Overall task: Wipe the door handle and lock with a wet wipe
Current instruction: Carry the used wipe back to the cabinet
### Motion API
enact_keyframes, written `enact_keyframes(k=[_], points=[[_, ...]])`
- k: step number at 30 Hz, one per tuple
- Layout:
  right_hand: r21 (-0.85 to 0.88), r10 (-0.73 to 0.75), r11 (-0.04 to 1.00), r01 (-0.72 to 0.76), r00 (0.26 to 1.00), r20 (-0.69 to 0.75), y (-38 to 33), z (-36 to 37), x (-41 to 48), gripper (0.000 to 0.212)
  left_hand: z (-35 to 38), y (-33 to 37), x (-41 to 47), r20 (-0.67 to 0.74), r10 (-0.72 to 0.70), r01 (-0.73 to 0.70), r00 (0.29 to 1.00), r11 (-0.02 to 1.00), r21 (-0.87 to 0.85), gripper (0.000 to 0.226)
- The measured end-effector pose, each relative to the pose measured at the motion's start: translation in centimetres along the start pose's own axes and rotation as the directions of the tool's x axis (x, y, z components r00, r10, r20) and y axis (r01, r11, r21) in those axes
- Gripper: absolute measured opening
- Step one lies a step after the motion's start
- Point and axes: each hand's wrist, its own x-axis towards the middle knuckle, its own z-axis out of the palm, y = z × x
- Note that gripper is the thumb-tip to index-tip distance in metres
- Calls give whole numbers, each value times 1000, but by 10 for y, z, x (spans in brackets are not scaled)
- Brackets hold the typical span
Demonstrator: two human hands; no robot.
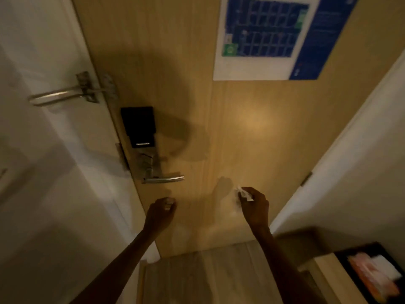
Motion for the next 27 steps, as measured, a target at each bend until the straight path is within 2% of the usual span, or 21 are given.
enact_keyframes(k=[5, 9, 12, 16, 19, 21, 23, 25, 27], points=[[-69, 106, 991, -112, 990, -90, 54, -94, -20, 16, 76, 68, -31, 170, 129, -132, 977, 991, 4, 37], [-43, 193, 978, -205, 963, -186, 90, -167, -47, 18, 146, 124, -67, 296, 211, -224, 932, 975, 10, 42], [10, 276, 958, -286, 915, -295, 120, -219, -68, 20, 199, 162, -94, 384, 280, -310, 880, 950, 17, 45], [137, 467, 881, -452, 791, -395, 166, -281, -95, 18, 266, 209, -133, 523, 323, -367, 788, 930, -21, 45], [166, 564, 820, -549, 721, -403, 198, -319, -110, 20, 310, 237, -158, 633, 365, -446, 683, 894, -34, 41], [200, 607, 789, -581, 685, -403, 217, -340, -115, 18, 337, 256, -168, 692, 374, -487, 618, 873, -37, 43], [293, 658, 748, -595, 612, -439, 233, -358, -119, 12, 365, 273, -175, 733, 377, -500, 566, 864, -58, 43], [372, 683, 723, -582, 525, -507, 247, -374, -120, 21, 394, 287, -180, 777, 374, -514, 506, 854, -76, 44], [374, 695, 703, -605, 470, -544, 266, -390, -121, 18, 425, 300, -181, 812, 370, -534, 452, 841, -86, 44]])
